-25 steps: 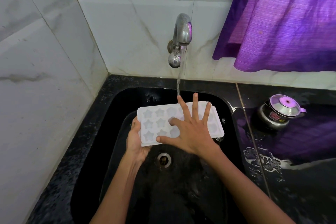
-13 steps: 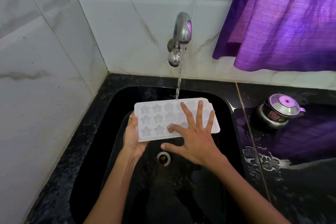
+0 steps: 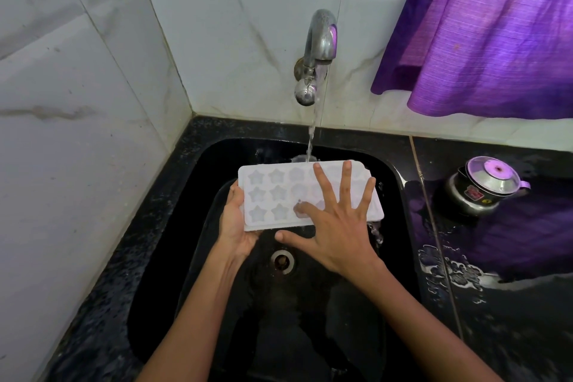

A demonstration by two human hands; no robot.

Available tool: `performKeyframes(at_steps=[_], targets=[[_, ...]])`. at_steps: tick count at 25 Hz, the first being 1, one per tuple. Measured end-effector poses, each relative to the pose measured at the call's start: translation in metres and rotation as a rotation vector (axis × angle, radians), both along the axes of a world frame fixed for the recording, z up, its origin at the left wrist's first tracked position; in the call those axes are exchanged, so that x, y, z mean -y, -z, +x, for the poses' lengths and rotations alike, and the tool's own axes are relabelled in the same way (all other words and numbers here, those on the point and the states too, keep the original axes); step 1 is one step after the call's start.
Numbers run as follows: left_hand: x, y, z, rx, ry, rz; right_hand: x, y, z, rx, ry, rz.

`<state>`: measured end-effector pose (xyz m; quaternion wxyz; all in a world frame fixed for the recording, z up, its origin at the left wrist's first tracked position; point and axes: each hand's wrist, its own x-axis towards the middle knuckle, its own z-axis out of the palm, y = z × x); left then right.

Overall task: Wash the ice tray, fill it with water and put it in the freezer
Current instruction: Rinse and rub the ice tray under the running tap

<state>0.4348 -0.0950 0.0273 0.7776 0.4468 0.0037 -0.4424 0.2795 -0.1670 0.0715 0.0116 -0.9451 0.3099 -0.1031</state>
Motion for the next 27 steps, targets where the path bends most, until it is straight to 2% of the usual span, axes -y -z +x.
performKeyframes(at_steps=[16,24,27], targets=[[-0.004,-0.003,-0.001,-0.038,0.012,0.006,-0.008,-0.005,0.002,0.03,-0.024,0.063],[-0.002,0.0,-0.01,-0.086,0.034,0.004,-0.012,-0.005,-0.011,0.026,0.038,0.092],[-0.001,0.0,-0.013,-0.123,0.086,0.018,-0.005,-0.008,-0.019,0.091,0.089,0.137]])
